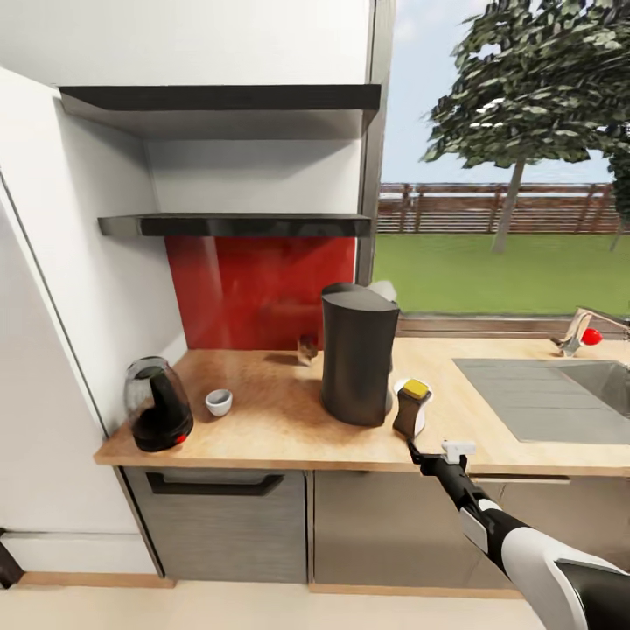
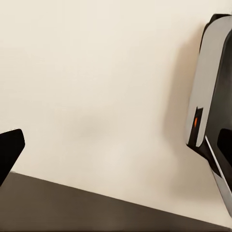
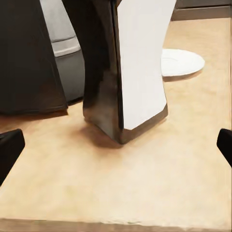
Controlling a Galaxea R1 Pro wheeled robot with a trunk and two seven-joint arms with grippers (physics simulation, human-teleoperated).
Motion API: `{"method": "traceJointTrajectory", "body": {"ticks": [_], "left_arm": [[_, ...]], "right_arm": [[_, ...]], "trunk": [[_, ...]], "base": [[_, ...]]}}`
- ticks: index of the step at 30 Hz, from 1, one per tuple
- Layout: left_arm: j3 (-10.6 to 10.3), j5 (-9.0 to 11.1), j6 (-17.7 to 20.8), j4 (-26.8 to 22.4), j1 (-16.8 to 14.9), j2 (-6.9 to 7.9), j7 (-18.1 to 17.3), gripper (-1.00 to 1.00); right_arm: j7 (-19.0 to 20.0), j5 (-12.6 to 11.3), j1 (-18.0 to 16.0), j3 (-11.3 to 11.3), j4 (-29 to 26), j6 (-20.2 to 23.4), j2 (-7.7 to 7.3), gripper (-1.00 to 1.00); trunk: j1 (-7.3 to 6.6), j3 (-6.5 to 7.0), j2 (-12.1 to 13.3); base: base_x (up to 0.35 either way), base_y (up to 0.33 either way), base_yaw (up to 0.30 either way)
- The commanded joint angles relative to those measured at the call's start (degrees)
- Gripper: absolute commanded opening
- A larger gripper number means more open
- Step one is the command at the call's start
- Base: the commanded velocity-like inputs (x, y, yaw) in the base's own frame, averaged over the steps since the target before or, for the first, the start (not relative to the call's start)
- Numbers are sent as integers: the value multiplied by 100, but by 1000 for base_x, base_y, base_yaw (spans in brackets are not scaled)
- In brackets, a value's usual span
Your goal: Set up a coffee station on the kitchen countertop: keep the coffee maker on the countertop, move the bottle of coffee from the kitchen shelf to the counter next to the coffee maker, place a paper coffee filter on top of the coffee maker, put the saucer next to the coffee maker with the coffee cup on the saucer, and place the electric kettle next to the coffee maker.
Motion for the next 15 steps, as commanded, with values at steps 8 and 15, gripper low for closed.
{"method": "traceJointTrajectory", "body": {"ticks": [8,15], "left_arm": [[12,23,-9,-214,-3,-5,-5,100],[6,17,-3,-418,-4,-2,-5,100]], "right_arm": [[82,-8,74,-46,15,-15,32,100],[79,-14,391,-46,15,-384,117,100]], "trunk": [[-1,-2,-4],[-1,-2,-4]], "base": [[-233,0,0],[-28,0,0]]}}
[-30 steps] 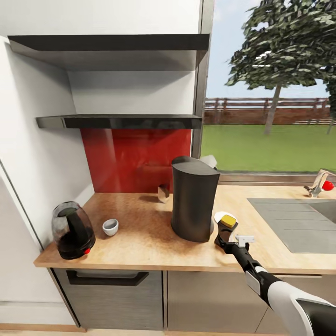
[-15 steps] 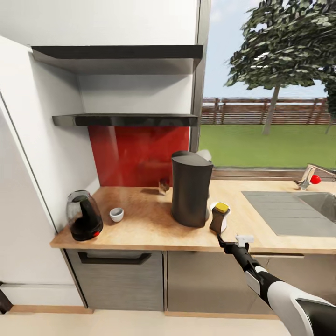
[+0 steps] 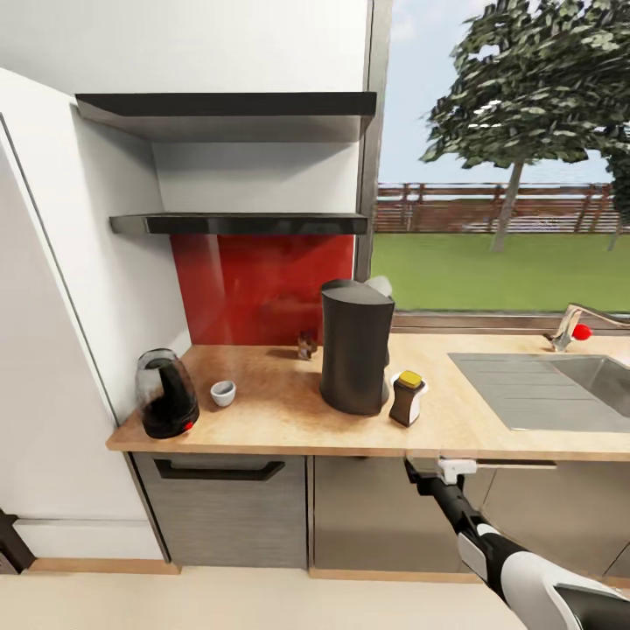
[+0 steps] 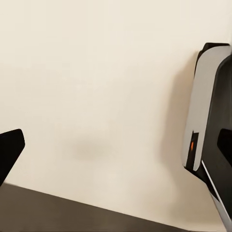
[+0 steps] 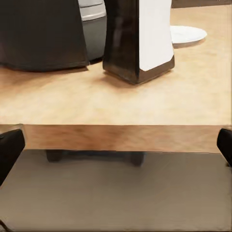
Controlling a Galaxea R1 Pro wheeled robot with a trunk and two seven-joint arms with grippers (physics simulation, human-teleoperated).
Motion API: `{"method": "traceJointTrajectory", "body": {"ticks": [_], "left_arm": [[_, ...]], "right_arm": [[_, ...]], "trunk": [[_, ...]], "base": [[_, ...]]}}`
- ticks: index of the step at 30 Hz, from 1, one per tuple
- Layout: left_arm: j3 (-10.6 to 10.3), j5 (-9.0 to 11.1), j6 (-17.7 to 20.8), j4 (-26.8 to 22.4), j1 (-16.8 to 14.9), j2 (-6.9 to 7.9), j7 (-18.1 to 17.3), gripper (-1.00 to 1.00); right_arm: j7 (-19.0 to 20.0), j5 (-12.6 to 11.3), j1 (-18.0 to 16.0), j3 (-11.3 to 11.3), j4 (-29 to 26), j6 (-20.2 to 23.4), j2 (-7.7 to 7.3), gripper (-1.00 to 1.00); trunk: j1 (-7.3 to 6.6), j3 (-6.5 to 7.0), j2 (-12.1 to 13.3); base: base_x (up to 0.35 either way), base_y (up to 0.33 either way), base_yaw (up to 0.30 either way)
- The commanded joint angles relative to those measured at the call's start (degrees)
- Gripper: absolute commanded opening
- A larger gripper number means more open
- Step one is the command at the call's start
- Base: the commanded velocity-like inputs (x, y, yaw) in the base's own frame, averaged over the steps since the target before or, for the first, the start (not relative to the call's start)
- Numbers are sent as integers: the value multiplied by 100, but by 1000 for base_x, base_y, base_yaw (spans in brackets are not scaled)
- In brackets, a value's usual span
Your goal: Set up a coffee station on the kitchen countertop: keep the coffee maker on the countertop, move the bottle of coffee from the kitchen shelf to the counter next to the coffee maker, place a paper coffee filter on top of the coffee maker, put the saucer next to the coffee maker with the coffee cup on the saucer, and place the electric kettle next to the coffee maker.
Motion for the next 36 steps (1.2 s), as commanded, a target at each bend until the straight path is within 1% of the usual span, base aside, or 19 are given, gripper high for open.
{"method": "traceJointTrajectory", "body": {"ticks": [1,2,4,6,7,15,20,22,23,26,28,29,30,31,32,33,34,35,36], "left_arm": [[12,22,-6,-25,4,-4,3,100],[13,21,-6,-31,4,-5,3,100],[17,20,-5,-46,4,-7,3,100],[18,20,-4,-50,4,-8,3,100],[19,20,-4,-52,4,-8,3,100],[19,22,-12,-71,4,-7,3,100],[19,28,-13,-203,4,-7,3,100],[21,30,-13,-241,4,-8,3,100],[24,33,-13,-264,4,-8,4,100],[30,36,-7,-309,4,-8,6,100],[36,37,-5,-319,4,-9,4,100],[38,37,-9,-323,4,-9,3,100],[38,37,-12,-329,4,-9,5,100],[38,37,-12,-334,4,-9,4,100],[34,39,-16,-347,4,-9,5,100],[35,42,-17,-362,4,-10,5,100],[36,47,-19,-417,4,-19,4,100],[31,37,-17,-496,4,-43,3,100],[25,26,-14,-539,4,-59,2,100]], "right_arm": [[58,-21,84,-50,6,-145,13,100],[56,-21,131,-50,6,-213,30,100],[38,-27,363,-50,6,-498,154,100],[30,-28,506,-50,6,-583,200,100],[26,-29,652,-50,6,-626,223,100],[12,-36,1150,-50,11,-663,227,100],[-18,-8,1347,-47,14,-441,200,100],[-13,52,1395,-18,14,-258,212,100],[-10,144,1403,31,14,-193,223,100],[-11,571,1414,215,9,9,252,100],[-20,735,1416,261,7,246,263,100],[-26,802,1417,280,6,698,269,100],[-30,817,1418,285,6,1006,271,100],[-32,822,1418,286,6,1173,272,100],[-53,826,1418,289,4,1520,272,100],[-82,827,1418,290,3,1691,273,100],[-209,829,1418,291,1,2023,273,100],[-432,828,1418,292,-2,2324,273,100],[-574,827,1418,292,-4,2458,273,100]], "trunk": [[2,-2,-4],[2,-2,-4],[2,-2,-4],[2,-2,-4],[2,-2,-4],[2,-2,-4],[2,-2,-4],[2,-2,-4],[2,-2,-4],[2,-2,-4],[2,-2,-4],[2,-2,-4],[2,-2,-4],[2,-2,-4],[2,-2,-4],[2,-2,-4],[2,-2,-4],[2,-2,-4],[2,-2,-4]], "base": [[-4,0,0],[-3,0,0],[-1,0,0],[0,0,0],[0,0,0],[0,0,0],[0,0,0],[0,0,0],[0,0,0],[0,0,0],[0,0,0],[0,0,0],[0,0,0],[0,0,0],[0,0,0],[0,0,0],[0,0,0],[0,0,0],[0,0,0]]}}
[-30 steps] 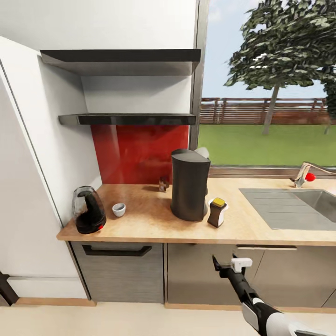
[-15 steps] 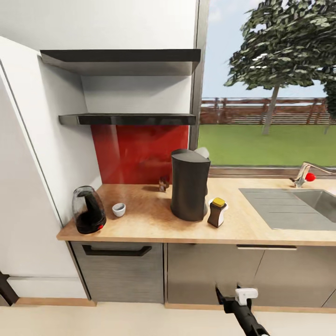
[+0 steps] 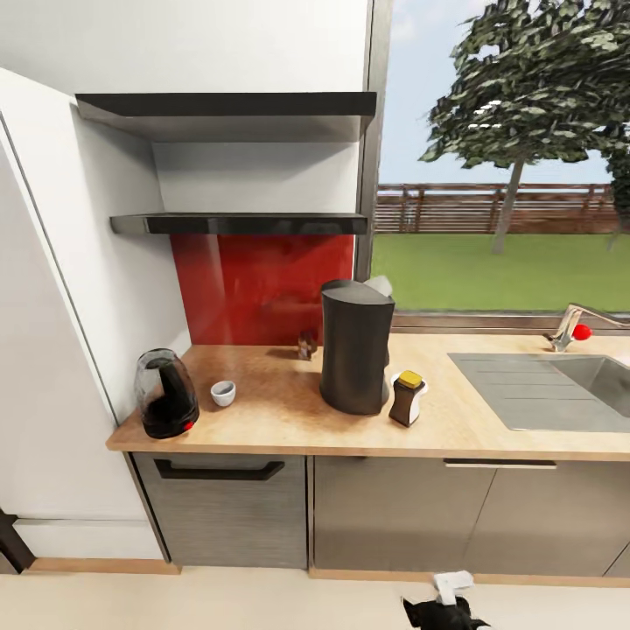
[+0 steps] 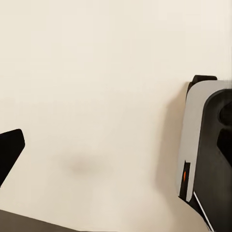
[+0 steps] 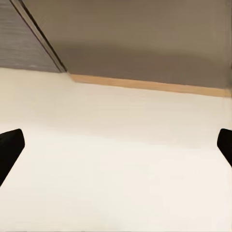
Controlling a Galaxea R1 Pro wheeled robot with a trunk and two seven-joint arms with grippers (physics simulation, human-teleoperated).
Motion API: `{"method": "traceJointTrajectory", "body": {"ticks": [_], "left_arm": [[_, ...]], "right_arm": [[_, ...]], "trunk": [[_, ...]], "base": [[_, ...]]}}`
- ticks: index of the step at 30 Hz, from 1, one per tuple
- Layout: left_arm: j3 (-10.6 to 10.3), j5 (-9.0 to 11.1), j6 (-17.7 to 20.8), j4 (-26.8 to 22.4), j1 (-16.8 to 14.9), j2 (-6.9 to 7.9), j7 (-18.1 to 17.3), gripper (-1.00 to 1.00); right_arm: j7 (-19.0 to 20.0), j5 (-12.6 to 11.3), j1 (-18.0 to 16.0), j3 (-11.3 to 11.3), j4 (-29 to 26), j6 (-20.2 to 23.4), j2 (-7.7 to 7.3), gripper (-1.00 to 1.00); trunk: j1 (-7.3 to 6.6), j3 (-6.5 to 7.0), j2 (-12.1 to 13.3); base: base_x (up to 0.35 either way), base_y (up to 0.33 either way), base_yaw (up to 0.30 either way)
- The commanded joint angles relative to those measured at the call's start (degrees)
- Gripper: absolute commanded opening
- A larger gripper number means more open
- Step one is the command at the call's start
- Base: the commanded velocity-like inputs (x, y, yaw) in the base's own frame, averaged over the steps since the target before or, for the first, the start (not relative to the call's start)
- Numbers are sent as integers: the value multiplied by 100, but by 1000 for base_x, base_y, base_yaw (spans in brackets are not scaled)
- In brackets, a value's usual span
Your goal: Set up a coffee station on the kitchen countertop: keep the coffee maker on the countertop, move the bottle of coffee from the kitchen shelf to the counter next to the coffee maker, place a paper coffee filter on top of the coffee maker, put the saucer next to the coffee maker with the coffee cup on the saucer, and place the electric kettle next to the coffee maker.
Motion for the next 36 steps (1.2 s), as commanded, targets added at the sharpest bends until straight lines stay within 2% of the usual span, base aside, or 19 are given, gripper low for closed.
{"method": "traceJointTrajectory", "body": {"ticks": [1,3,5,8,13,15,17,21,23,27,33,36], "left_arm": [[3,3,-3,-100,5,-40,-3,100],[-12,-17,0,-234,1,-83,-5,100],[-17,-17,-6,-381,-1,-98,-2,100],[-6,12,-33,-737,-3,-128,-3,100],[19,44,-317,-1470,-4,-164,-38,100],[21,48,-469,-1830,-4,-232,-46,100],[6,48,-579,-2333,-4,-386,-56,100],[-26,15,-615,-3008,-4,-671,-66,100],[-43,-33,-604,-3549,-59,-921,-62,100],[-75,-137,-582,-3860,-300,-1056,-59,100],[-416,-238,-445,-3985,-625,-1175,-25,100],[-502,-244,-326,-4216,-771,-1192,-12,100]], "right_arm": [[-309,55,-2,-43,3,214,-1,100],[-760,51,-2,-43,3,441,-1,100],[-1047,49,-2,-47,7,558,-4,100],[-1231,61,-1,-45,12,646,-11,100],[-1301,72,16,-43,22,683,-8,100],[-1310,77,63,-41,23,690,-3,100],[-1317,80,146,-37,24,693,22,100],[-1321,81,199,-35,24,693,57,100],[-1320,81,213,-34,24,693,66,100],[-1320,82,224,-34,24,679,69,100],[-1327,82,226,-34,19,664,69,100],[-1331,82,226,-34,17,663,69,100]], "trunk": [[2,-2,-4],[2,-2,-4],[2,-2,-4],[2,-2,-4],[2,-2,-4],[2,-2,-4],[2,-2,-4],[2,-2,-4],[2,-2,-4],[2,-2,-4],[2,-2,-4],[2,-2,-4]], "base": [[0,0,0],[0,0,0],[0,0,0],[0,0,0],[0,0,0],[0,0,0],[0,0,0],[0,0,0],[0,0,0],[0,0,0],[0,0,0],[0,0,0]]}}
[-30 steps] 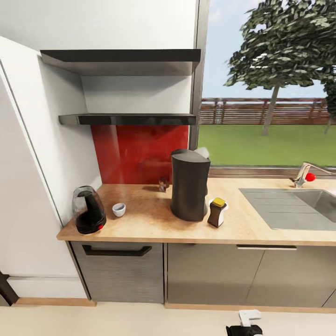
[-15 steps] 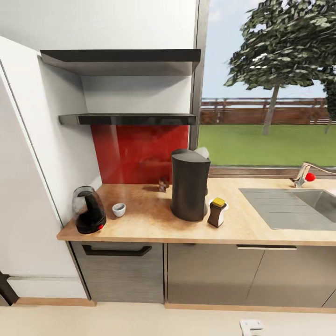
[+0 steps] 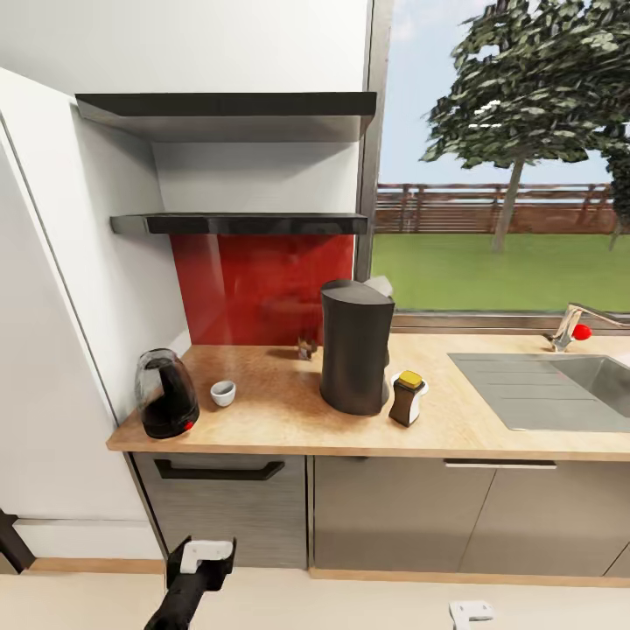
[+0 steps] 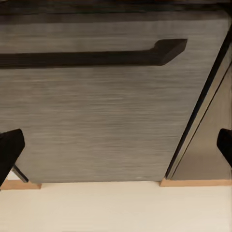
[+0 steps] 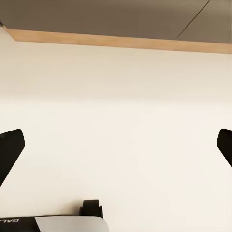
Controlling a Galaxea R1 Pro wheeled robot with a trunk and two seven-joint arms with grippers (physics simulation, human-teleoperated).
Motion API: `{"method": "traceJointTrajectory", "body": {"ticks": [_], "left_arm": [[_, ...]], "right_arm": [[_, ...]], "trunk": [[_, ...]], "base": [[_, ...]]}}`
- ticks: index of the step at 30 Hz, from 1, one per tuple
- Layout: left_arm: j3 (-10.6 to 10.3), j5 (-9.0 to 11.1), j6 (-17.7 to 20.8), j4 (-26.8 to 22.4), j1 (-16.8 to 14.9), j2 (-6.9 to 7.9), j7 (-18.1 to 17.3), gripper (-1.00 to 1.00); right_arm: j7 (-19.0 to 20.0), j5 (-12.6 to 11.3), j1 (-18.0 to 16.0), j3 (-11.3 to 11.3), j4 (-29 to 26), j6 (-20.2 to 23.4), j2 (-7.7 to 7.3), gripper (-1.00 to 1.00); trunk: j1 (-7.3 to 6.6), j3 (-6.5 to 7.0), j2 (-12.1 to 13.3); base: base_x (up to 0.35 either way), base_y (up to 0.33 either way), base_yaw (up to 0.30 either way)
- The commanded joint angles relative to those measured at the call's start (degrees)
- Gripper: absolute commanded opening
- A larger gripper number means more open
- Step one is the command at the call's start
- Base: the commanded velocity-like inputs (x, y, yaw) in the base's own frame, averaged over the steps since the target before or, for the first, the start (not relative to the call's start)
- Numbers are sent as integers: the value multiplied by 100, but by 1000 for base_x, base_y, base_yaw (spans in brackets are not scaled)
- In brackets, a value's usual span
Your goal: Set up a coffee station on the kitchen countertop: keep the coffee maker on the countertop, move the bottle of coffee from the kitchen shelf to the counter next to the coffee maker, place a paper coffee filter on top of the coffee maker, put the saucer next to the coffee maker with the coffee cup on the saucer, and place the electric kettle next to the coffee maker.
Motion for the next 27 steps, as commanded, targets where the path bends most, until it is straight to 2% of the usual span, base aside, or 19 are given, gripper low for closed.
{"method": "traceJointTrajectory", "body": {"ticks": [1,8,11,15,17,20,24,27], "left_arm": [[-26,-3,94,-140,-42,-8,27,100],[-51,-18,784,-1236,-110,-180,75,100],[-55,-19,961,-1561,-113,-225,188,100],[-95,-19,1169,-1940,-112,-249,560,100],[-224,-23,1235,-2204,-94,-248,831,100],[-361,-28,1367,-2448,-87,-246,1060,100],[-487,-24,2053,-3029,-108,-254,1478,100],[-543,-23,2205,-3249,-154,-273,1651,100]], "right_arm": [[-18,60,-2,-43,7,-19,0,100],[-21,60,-2,-46,7,-19,0,100],[-22,60,-2,-49,6,-19,0,100],[-25,60,-2,-50,6,-19,0,100],[-28,56,-2,-50,6,-19,0,100],[-30,53,-2,-49,6,-19,0,100],[-30,52,-2,-50,6,-19,0,100],[-32,51,-2,-50,6,-19,0,100]], "trunk": [[2,-3,-4],[2,-3,-4],[2,-3,-4],[2,-3,-4],[2,-3,-4],[2,-3,-4],[2,-3,-4],[2,-3,-4]], "base": [[0,0,0],[0,0,0],[0,0,0],[0,0,0],[0,0,0],[0,0,0],[0,0,0],[0,0,0]]}}
